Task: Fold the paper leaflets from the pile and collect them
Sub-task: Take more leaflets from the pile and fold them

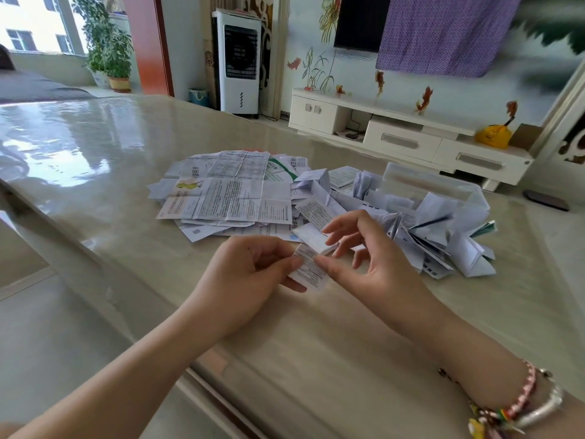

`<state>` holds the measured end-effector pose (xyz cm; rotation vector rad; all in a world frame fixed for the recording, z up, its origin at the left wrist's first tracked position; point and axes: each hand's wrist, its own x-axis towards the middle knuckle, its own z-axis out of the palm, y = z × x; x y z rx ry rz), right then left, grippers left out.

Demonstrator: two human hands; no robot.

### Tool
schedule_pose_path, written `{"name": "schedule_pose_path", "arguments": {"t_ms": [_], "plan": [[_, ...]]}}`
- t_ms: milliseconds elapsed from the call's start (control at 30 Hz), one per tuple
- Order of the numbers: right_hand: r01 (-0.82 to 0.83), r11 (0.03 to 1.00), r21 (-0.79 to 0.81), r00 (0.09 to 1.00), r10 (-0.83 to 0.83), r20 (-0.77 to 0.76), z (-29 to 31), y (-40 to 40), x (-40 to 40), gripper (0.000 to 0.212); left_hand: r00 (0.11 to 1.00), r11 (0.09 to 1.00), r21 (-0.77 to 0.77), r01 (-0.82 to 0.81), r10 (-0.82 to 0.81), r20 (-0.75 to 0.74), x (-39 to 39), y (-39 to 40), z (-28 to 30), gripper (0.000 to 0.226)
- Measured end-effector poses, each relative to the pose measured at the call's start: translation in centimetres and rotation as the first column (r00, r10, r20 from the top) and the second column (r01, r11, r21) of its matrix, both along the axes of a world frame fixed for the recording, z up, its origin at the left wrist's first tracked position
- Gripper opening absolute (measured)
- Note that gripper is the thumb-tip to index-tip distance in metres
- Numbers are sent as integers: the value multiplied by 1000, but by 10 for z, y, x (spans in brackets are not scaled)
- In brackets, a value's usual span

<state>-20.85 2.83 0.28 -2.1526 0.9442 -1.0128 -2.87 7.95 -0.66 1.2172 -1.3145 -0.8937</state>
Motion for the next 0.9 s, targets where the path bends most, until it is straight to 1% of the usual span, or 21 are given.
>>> {"name": "schedule_pose_path", "arguments": {"t_ms": [67,133,200,233,267,300,333,367,400,467,567,633,767,833,900], "plan": [[-52,998,45,998,54,-37,0,1,-1,23,999,1000,9,7,-7,-37,0,0,2,13],[-84,995,51,995,87,-42,2,3,0,21,999,1000,20,23,-22,-46,0,-1,3,6],[-102,993,50,995,103,-9,5,4,0,17,1000,1000,2,-7,7,16,3,-3,3,8],[-99,993,62,995,99,6,6,4,-1,14,993,998,-41,-54,58,101,7,-5,0,8],[-82,993,84,997,81,10,8,3,-2,12,965,987,-109,-116,138,224,13,-8,-3,7],[-53,993,110,999,54,0,9,1,-4,11,902,968,-188,-166,226,369,20,-11,-6,10],[-19,991,131,1000,22,-20,9,-1,-6,11,823,954,-241,-180,281,494,26,-14,-8,16],[17,989,144,999,-11,-46,8,-4,-9,11,759,955,-241,-175,287,584,32,-17,-10,26],[54,986,156,996,-43,-73,8,-7,-12,11,720,964,-200,-172,262,643,37,-19,-12,37],[120,974,195,988,-97,-122,7,-12,-17,10,683,977,-113,-181,208,700,42,-22,-13,55],[183,945,269,976,-142,-166,9,-16,-24,8,602,981,-57,-185,159,782,39,-23,-12,68],[237,936,260,962,-189,-197,7,-18,-26,10,561,980,0,-200,115,820,36,-23,-10,74],[351,924,152,910,-298,-288,2,-19,-25,10,508,966,104,-238,33,861,34,-28,-5,73],[379,920,103,895,-336,-292,0,-19,-22,12,487,963,114,-244,20,873,34,-29,-5,73],[393,919,34,881,-365,-301,-2,-20,-18,14,484,964,96,-247,37,874,34,-30,-6,72]]}}
